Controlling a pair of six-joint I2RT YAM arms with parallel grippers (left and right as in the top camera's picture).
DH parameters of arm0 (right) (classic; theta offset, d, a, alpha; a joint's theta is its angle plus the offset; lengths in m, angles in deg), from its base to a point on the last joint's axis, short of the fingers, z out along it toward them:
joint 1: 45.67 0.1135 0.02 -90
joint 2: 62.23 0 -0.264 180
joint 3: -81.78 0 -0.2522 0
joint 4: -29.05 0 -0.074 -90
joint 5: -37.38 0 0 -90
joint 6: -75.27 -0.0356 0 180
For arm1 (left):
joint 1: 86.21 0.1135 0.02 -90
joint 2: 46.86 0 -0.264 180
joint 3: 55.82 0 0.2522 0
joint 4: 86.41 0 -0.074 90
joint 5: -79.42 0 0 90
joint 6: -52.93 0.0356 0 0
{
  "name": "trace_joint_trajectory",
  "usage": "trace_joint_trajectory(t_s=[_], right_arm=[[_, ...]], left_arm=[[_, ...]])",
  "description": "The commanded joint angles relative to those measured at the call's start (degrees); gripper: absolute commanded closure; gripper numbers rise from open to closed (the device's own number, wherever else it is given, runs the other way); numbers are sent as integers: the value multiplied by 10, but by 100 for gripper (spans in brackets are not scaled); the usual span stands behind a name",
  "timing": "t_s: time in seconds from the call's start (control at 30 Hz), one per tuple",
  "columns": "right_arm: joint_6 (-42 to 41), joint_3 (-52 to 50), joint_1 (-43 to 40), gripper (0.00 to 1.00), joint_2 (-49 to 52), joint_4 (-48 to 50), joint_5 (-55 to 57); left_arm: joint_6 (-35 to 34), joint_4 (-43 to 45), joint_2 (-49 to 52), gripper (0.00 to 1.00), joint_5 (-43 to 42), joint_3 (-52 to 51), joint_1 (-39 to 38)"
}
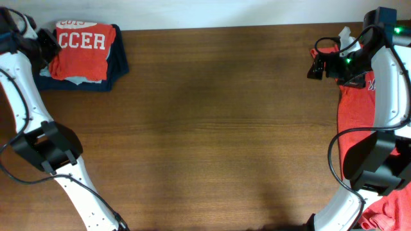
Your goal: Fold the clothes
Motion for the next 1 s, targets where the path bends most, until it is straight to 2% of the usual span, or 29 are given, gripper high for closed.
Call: trace_joint_trajectory(t_s=[0.0,0.2,0.37,0.97], right_arm=[[5,10,-1,1,-12,0,3],[5,10,-1,1,-12,0,3],[5,10,-1,1,-12,0,3],[5,10,-1,1,-12,0,3]], left_arm=[[-8,17,-42,100,-68,16,-7],[-12,107,-30,100,-219,8,-11],[-52,160,-1,99,-280,8,-11],[-46,187,176,99,-291,8,-14]])
